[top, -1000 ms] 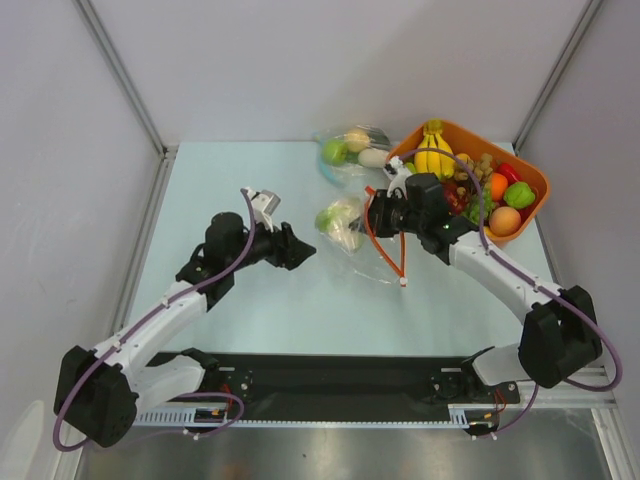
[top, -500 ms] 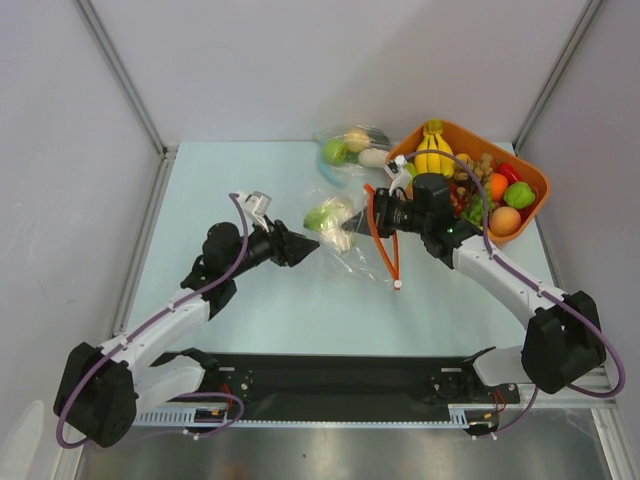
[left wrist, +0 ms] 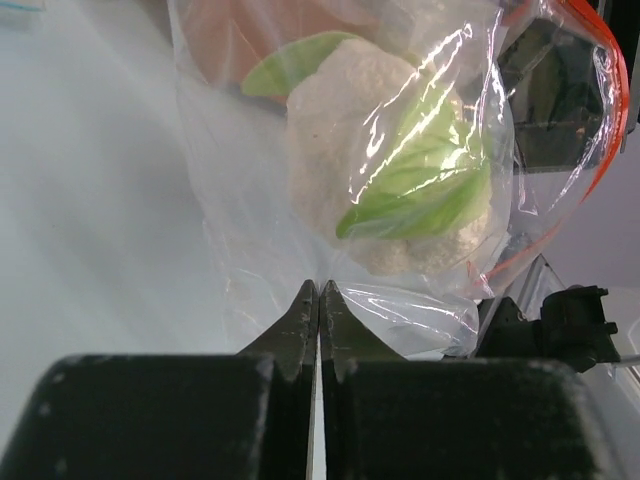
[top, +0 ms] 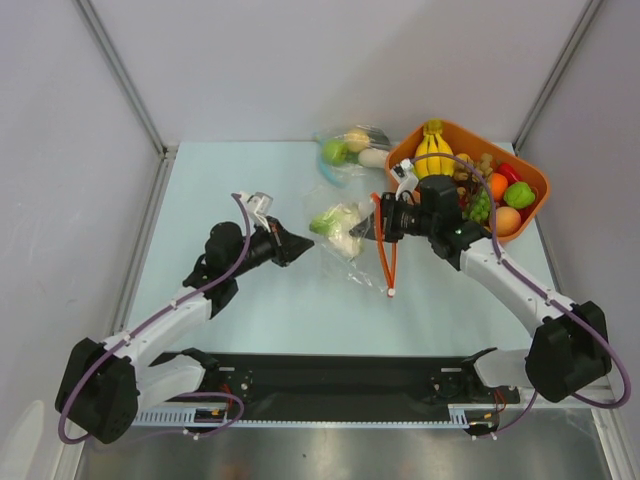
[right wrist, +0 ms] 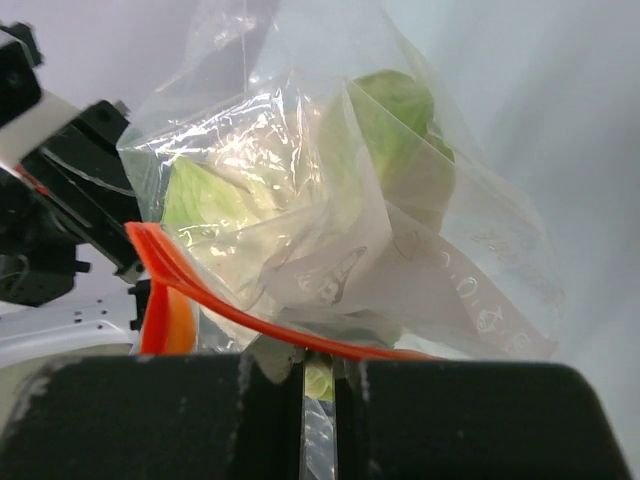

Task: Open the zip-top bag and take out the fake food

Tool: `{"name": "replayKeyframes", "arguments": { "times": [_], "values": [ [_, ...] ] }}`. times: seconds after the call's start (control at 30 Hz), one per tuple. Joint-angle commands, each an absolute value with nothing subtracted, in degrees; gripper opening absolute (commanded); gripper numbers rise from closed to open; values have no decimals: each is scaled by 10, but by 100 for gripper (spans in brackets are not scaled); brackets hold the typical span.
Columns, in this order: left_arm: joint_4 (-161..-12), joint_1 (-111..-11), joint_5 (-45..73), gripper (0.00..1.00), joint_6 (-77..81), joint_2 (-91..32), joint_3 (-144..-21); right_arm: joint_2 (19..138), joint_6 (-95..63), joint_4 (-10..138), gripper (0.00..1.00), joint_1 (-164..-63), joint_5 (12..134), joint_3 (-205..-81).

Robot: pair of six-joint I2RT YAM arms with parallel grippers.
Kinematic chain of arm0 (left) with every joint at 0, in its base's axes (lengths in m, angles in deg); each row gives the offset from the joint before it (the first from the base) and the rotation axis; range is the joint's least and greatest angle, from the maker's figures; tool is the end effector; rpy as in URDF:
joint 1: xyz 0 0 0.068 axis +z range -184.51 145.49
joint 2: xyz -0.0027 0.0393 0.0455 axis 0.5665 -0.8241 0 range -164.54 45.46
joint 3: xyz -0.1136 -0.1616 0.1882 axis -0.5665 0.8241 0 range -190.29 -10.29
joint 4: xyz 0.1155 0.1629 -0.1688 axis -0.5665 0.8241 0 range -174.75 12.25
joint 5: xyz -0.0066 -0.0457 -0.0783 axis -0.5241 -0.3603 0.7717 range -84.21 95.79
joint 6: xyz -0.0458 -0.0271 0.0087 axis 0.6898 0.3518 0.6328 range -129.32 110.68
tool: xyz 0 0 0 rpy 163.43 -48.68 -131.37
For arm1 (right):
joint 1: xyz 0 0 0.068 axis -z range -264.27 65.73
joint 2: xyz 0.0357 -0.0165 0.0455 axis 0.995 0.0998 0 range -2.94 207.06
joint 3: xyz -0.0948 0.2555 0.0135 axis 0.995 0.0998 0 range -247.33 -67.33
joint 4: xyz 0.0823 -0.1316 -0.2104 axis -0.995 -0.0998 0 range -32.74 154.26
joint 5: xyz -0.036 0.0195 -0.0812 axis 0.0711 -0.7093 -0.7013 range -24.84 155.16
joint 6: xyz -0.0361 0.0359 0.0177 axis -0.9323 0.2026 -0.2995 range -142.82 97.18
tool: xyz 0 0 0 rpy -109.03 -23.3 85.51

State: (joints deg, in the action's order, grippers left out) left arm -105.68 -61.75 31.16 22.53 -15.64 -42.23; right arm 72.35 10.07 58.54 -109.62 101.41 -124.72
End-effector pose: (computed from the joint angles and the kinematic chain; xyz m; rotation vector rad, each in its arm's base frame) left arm 0.2070 -0.1238 0.2624 0.2788 1.8172 -1.1238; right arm 0.2609 0.1468 0.3095 -0.3080 2.1072 1.2584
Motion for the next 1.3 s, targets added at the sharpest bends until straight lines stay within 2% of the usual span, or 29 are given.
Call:
{"name": "replayKeyframes", "arguments": {
  "times": [0.0, 0.57, 1.0, 1.27],
  "values": [
    [-1035, -618, 287, 0, 205, -142, -458, 694, 49, 523, 0, -1091, 994, -1271],
    [-971, -574, 214, 0, 223, -171, -503, 681, -29, 386, 0, -1112, 995, -1298],
    [-968, -540, 209, 0, 228, -243, -518, 663, -43, 346, 0, -1114, 1036, -1312],
    [-958, -503, 213, 0, 213, -267, -533, 646, -75, 286, 0, -1103, 1021, -1334]
  ]
}}
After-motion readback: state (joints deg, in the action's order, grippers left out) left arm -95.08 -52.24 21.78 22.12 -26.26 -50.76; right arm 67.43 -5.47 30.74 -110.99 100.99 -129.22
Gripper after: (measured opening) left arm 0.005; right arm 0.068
